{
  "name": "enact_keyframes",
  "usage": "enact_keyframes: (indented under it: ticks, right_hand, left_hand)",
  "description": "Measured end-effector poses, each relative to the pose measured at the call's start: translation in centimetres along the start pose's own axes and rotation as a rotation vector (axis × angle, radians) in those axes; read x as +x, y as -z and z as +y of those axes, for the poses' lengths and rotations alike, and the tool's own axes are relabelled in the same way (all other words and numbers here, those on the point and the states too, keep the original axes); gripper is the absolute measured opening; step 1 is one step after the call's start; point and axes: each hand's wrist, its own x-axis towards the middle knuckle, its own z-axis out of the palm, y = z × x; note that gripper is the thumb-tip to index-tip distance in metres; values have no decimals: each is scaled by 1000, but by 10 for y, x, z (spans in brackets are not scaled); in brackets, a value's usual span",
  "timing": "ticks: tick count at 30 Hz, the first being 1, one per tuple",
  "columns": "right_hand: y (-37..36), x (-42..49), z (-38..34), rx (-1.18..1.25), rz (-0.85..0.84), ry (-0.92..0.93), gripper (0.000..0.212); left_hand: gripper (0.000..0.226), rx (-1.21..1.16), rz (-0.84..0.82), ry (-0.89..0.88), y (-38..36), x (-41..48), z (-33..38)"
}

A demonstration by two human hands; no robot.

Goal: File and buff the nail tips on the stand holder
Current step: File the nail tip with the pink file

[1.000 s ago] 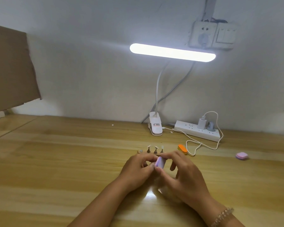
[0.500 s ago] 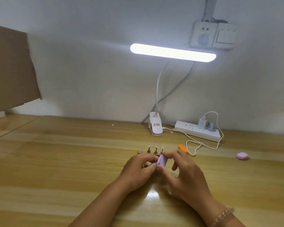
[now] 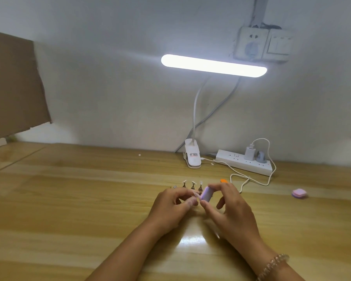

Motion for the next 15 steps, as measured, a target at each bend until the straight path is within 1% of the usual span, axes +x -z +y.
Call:
enact_keyframes:
  ticks: [3, 7, 9, 11, 13, 15]
  right_hand:
    - [-2, -3, -4, 34, -58, 59, 35]
    - [-1, 2, 1, 49, -10, -9, 32]
    - [-1, -1, 0, 44, -42, 43, 32]
    - [-1, -2, -3, 95, -87, 61, 32]
    - [-1, 1, 0, 131, -53, 4, 30]
    - [-1, 3, 4, 111, -10, -29, 28]
  left_hand:
    - [18, -27, 17, 18, 1, 0, 1]
    - [14, -14, 21, 31, 1, 0, 0]
    - [16, -23, 12, 38, 1, 0, -1]
    - [18, -37, 11, 48, 1, 0, -1]
    - [16, -29, 13, 55, 1, 0, -1]
    - [13, -21, 3, 48, 0, 0, 0]
